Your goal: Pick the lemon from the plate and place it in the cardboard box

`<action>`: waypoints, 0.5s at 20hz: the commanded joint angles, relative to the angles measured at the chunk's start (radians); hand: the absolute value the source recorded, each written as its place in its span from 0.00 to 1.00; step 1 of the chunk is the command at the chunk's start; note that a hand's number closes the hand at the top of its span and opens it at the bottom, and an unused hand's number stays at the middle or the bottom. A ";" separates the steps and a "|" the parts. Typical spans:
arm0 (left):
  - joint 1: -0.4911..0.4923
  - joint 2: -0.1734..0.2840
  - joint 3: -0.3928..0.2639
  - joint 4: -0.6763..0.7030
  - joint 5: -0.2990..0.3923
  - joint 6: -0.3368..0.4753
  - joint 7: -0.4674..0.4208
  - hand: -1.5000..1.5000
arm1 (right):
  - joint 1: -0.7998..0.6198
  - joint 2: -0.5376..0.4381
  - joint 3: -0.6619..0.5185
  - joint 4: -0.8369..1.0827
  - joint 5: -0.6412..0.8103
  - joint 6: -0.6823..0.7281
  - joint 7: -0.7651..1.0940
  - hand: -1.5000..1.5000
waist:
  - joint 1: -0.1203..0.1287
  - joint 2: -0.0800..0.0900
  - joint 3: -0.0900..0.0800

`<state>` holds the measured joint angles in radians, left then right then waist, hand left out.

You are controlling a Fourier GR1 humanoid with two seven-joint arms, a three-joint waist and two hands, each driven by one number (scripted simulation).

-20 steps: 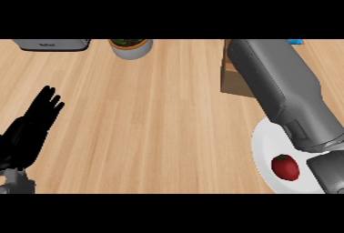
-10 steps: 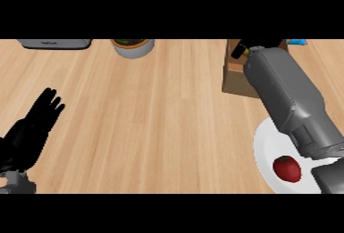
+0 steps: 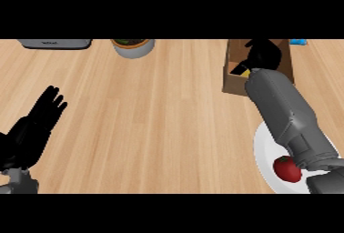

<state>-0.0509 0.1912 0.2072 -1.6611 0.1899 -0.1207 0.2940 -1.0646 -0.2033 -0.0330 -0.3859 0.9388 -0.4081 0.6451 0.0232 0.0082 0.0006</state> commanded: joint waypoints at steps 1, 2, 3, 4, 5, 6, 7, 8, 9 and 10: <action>-0.005 -0.002 -0.013 -0.016 -0.025 0.019 0.023 0.50 | -0.020 -0.004 -0.036 0.007 -0.022 -0.079 -0.082 0.00 | 0.005 0.001 0.000; -0.047 0.007 0.026 0.071 0.001 0.008 -0.018 0.50 | 0.028 -0.004 -0.034 -0.070 -0.037 -0.112 -0.122 0.00 | -0.017 -0.003 0.000; -0.027 0.029 0.040 0.022 0.039 -0.019 0.015 0.50 | 0.027 -0.005 -0.066 -0.064 -0.053 -0.193 -0.125 0.00 | -0.001 0.000 0.000; 0.006 0.027 0.047 0.027 0.035 -0.022 -0.006 0.50 | 0.030 -0.005 -0.093 -0.126 -0.085 -0.239 -0.131 0.00 | -0.011 -0.006 0.000; -0.003 0.010 0.013 0.011 0.009 -0.010 -0.002 0.50 | 0.033 0.008 -0.120 -0.140 -0.106 -0.305 -0.144 0.00 | -0.007 -0.002 0.001; -0.012 0.037 0.038 0.008 0.021 -0.008 0.029 0.50 | 0.030 -0.007 -0.139 -0.174 -0.125 -0.318 -0.141 0.00 | -0.017 -0.008 0.001; -0.003 -0.018 -0.003 -0.020 -0.002 0.023 0.017 0.50 | 0.063 -0.004 -0.157 -0.197 -0.155 -0.335 -0.184 0.00 | -0.020 -0.009 0.001; -0.001 0.013 0.010 -0.008 0.009 -0.003 0.026 0.50 | 0.076 0.013 -0.168 -0.213 -0.158 -0.395 -0.175 0.00 | -0.019 -0.008 0.001; 0.000 -0.006 -0.005 -0.035 -0.010 0.028 0.044 0.50 | 0.087 0.026 -0.172 -0.252 -0.167 -0.417 -0.166 0.00 | -0.027 -0.013 0.001; 0.025 -0.016 -0.002 -0.035 -0.009 0.024 0.019 0.50 | 0.121 0.024 -0.192 -0.293 -0.208 -0.420 -0.210 0.00 | -0.029 -0.013 0.001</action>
<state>-0.0496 0.1928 0.2154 -1.6725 0.1924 -0.1110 0.3135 -0.9990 -0.1930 -0.1722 -0.5769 0.8021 -0.7311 0.4900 0.0048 -0.0001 0.0014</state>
